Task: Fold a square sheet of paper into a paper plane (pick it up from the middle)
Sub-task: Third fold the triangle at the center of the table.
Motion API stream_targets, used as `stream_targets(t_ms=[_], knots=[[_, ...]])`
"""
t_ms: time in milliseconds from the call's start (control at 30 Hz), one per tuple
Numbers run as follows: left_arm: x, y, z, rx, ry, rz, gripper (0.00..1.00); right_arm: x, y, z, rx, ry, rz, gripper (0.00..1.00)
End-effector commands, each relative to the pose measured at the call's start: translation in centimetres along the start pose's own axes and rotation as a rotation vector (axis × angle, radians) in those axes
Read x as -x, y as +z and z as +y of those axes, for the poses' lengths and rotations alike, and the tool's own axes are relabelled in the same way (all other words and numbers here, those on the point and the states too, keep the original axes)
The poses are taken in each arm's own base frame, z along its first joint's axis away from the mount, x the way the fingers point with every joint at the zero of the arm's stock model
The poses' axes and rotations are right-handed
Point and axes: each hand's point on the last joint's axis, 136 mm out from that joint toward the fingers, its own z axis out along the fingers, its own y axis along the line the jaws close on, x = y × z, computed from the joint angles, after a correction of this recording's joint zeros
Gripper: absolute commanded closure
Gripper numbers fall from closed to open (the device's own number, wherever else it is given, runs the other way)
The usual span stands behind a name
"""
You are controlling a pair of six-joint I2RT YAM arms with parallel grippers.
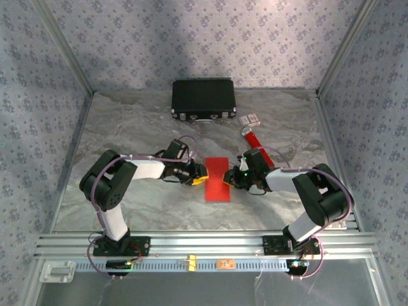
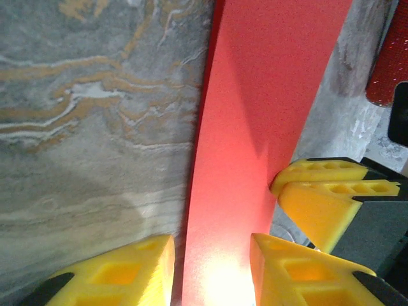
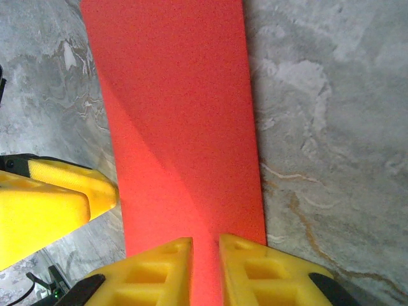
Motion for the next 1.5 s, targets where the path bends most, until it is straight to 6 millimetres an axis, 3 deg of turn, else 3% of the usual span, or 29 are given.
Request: stream_targets(t_ms=[0, 467, 1167, 1300, 1467], knots=[[-0.9, -0.3, 0.4, 0.064, -0.007, 0.028, 0.64, -0.8, 0.1, -1.7, -0.08, 0.036, 0.021, 0.8], [-2.4, 1.1, -0.1, 0.095, 0.02, 0.108, 0.67, -1.0, 0.3, -2.0, -0.081, 0.039, 0.023, 0.8], [-1.9, 1.1, -1.3, 0.042, 0.037, 0.08, 0.76, -1.2, 0.2, -2.3, -0.084, 0.042, 0.02, 0.79], [-1.8, 1.0, -1.1, 0.049, 0.033, 0.076, 0.8, -1.1, 0.1, -2.3, -0.084, 0.043, 0.017, 0.79], [-1.4, 0.5, -0.9, 0.056, 0.022, 0.049, 0.95, -0.8, 0.1, -1.2, -0.045, 0.014, 0.012, 0.78]])
